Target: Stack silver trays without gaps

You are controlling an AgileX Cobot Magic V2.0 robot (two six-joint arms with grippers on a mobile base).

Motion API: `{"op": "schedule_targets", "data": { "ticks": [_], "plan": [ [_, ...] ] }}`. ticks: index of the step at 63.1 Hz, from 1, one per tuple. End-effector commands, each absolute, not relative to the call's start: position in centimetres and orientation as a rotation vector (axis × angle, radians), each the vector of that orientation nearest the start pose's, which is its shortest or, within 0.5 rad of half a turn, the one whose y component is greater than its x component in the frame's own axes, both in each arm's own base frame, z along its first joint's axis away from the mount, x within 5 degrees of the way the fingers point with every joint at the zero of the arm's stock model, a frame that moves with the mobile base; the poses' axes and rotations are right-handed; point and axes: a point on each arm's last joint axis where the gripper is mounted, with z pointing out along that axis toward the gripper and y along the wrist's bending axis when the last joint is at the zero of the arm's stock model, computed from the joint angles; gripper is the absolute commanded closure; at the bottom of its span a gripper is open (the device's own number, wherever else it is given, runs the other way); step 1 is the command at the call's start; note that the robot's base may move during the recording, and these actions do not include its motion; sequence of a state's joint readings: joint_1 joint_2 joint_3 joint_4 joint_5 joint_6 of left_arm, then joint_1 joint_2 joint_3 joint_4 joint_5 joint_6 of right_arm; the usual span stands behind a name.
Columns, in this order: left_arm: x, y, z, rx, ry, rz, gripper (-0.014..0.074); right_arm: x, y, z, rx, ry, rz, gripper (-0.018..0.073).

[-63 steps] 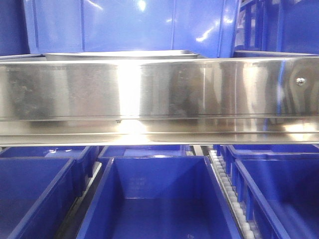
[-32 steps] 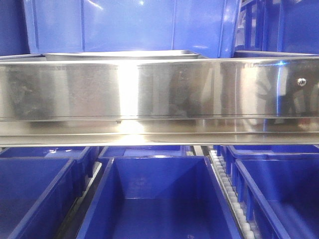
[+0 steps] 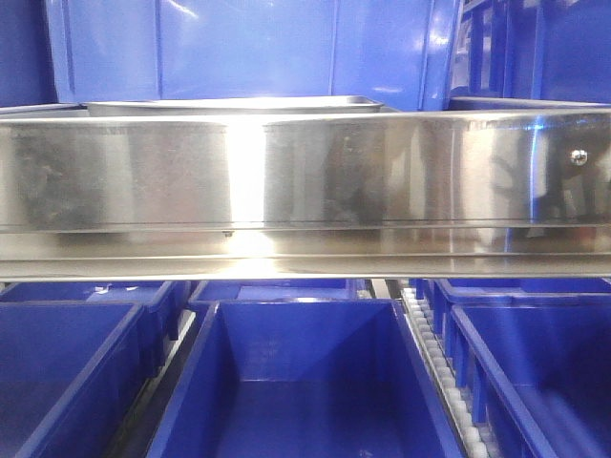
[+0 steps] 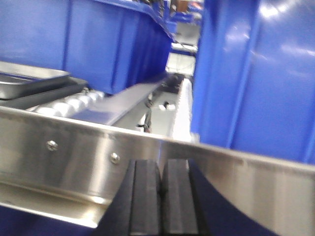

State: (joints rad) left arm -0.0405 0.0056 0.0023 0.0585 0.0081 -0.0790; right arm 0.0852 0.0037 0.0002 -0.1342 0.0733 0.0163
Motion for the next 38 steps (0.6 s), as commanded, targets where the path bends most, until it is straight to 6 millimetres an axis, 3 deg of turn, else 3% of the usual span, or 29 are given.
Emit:
{"op": "schedule_targets", "data": {
  "ticks": [1,38],
  "plan": [
    [5.6,-0.23,21.46,0.009,1.468,-0.056,0.0592,5.61,0.47,21.03,-0.135,1.509,-0.011,0.0629],
    [5.6,-0.23,21.46,0.009,1.468,-0.056,0.0592,5.62,0.43,20.99,-0.102,1.517,0.009,0.0629]
  ]
}}
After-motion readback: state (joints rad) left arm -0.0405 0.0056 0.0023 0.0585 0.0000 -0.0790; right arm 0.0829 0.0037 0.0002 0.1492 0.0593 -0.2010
